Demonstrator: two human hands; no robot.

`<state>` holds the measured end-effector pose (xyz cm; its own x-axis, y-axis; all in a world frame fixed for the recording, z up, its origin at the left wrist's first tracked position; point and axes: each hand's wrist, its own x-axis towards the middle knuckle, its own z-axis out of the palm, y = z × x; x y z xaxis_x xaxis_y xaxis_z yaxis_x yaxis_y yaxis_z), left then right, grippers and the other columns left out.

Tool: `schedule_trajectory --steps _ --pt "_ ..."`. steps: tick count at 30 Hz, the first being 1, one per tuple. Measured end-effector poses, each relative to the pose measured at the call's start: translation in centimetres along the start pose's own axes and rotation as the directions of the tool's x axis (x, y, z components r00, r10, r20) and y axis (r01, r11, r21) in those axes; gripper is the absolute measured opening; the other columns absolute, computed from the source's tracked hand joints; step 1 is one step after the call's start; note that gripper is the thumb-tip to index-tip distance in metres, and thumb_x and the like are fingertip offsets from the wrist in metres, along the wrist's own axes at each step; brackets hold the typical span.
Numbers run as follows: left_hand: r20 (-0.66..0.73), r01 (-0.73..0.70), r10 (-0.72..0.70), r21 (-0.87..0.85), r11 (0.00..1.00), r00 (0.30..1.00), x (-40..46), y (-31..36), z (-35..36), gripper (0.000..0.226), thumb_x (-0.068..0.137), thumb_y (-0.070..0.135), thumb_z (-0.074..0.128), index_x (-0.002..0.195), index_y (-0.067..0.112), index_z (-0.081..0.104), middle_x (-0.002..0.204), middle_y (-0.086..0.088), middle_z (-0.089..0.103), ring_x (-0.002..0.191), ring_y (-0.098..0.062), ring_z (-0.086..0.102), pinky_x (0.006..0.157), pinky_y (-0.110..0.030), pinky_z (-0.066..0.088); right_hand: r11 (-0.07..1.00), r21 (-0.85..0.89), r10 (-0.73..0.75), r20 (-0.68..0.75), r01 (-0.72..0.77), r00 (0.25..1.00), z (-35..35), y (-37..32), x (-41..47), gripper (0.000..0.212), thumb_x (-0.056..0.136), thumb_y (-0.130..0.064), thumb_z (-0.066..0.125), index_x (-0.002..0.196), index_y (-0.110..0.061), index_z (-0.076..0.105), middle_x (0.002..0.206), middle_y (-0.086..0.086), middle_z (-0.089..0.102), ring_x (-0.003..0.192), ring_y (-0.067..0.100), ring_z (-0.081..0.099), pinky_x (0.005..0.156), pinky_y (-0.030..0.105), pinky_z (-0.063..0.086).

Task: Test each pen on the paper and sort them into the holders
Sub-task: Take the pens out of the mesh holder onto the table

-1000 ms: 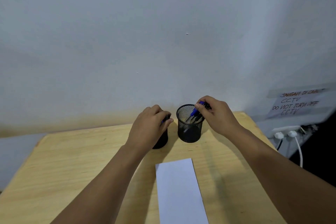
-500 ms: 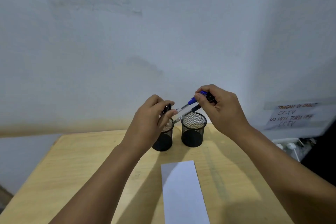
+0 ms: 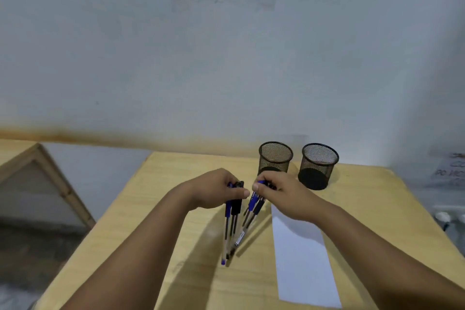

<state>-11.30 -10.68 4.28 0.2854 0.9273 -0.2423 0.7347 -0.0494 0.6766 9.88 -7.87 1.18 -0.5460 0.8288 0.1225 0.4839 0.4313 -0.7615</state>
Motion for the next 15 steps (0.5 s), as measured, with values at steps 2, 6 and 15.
schedule_trajectory --steps 2,6,15 --pt "0.015 0.043 -0.042 -0.035 0.998 0.999 -0.3 -1.4 0.4 0.043 0.091 0.048 0.063 0.069 0.012 0.055 0.060 -0.003 0.040 0.055 -0.018 0.034 0.059 -0.031 0.028 0.999 0.009 0.031 0.017 -0.031 0.999 1.3 0.2 0.3 0.018 0.095 -0.039 0.055 0.086 -0.026 0.064 0.078 -0.005 0.060 0.072 0.009 0.052 0.069 0.032 0.044" --pt "-0.044 0.114 -0.119 -0.105 0.988 0.992 -0.8 -3.6 1.4 0.044 0.091 0.046 0.064 0.063 0.014 0.057 0.050 0.006 0.044 0.047 -0.013 0.034 0.055 -0.029 0.028 0.990 -0.059 0.128 -0.030 -0.130 0.991 3.7 0.5 1.1 0.020 0.095 -0.039 0.055 0.091 -0.023 0.066 0.084 -0.004 0.064 0.079 0.013 0.058 0.073 0.035 0.049" --pt "-0.267 0.163 -0.203 -0.164 0.973 0.942 -1.7 -6.7 4.2 0.055 0.090 0.046 0.065 0.134 0.015 0.056 0.122 -0.006 0.062 0.105 -0.020 0.060 0.086 -0.032 0.049 0.949 -0.116 0.280 -0.108 -0.292 0.954 7.3 0.9 1.1 0.031 0.090 -0.048 0.058 0.116 -0.030 0.056 0.086 -0.002 0.067 0.078 0.013 0.062 0.062 0.027 0.042"
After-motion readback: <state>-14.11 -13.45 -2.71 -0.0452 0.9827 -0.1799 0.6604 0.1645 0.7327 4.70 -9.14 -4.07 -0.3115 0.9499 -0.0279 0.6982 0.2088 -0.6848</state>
